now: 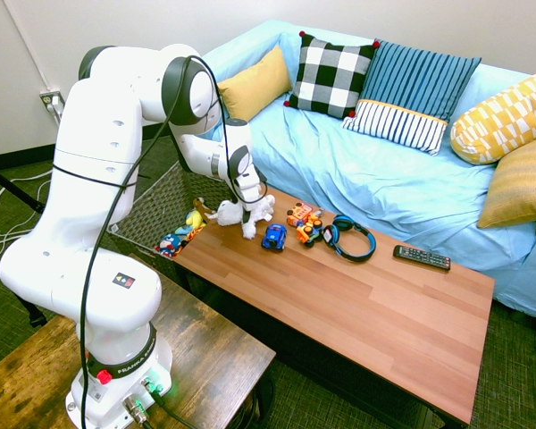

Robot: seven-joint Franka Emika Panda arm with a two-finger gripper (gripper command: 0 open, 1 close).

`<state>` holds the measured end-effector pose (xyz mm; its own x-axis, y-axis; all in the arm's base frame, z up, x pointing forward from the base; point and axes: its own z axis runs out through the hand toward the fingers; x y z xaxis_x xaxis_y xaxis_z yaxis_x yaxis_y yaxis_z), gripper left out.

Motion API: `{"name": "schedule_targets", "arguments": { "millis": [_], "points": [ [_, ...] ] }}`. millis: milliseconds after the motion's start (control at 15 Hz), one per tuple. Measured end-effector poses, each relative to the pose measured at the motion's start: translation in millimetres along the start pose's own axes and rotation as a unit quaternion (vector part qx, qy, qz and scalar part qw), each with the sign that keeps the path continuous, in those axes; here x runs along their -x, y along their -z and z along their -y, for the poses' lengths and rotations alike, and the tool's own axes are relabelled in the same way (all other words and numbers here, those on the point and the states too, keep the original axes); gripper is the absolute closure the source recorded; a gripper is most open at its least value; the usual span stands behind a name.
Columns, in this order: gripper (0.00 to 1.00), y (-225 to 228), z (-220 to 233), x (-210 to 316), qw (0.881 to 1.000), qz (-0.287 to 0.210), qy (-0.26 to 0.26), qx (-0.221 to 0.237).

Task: Put the stuffed toy in the basket

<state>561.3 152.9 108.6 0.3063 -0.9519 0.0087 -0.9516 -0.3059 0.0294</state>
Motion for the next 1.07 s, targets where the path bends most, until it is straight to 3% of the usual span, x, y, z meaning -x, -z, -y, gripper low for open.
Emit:
{"name": "schedule_targets", "arguments": {
  "millis": [533,1067],
  "points": [
    [1.0,-15,8,7,0.999,0.016,0.028,0.007],
    [1.0,-13,0,23,0.987,0.018,0.16,0.014]
  ]
}}
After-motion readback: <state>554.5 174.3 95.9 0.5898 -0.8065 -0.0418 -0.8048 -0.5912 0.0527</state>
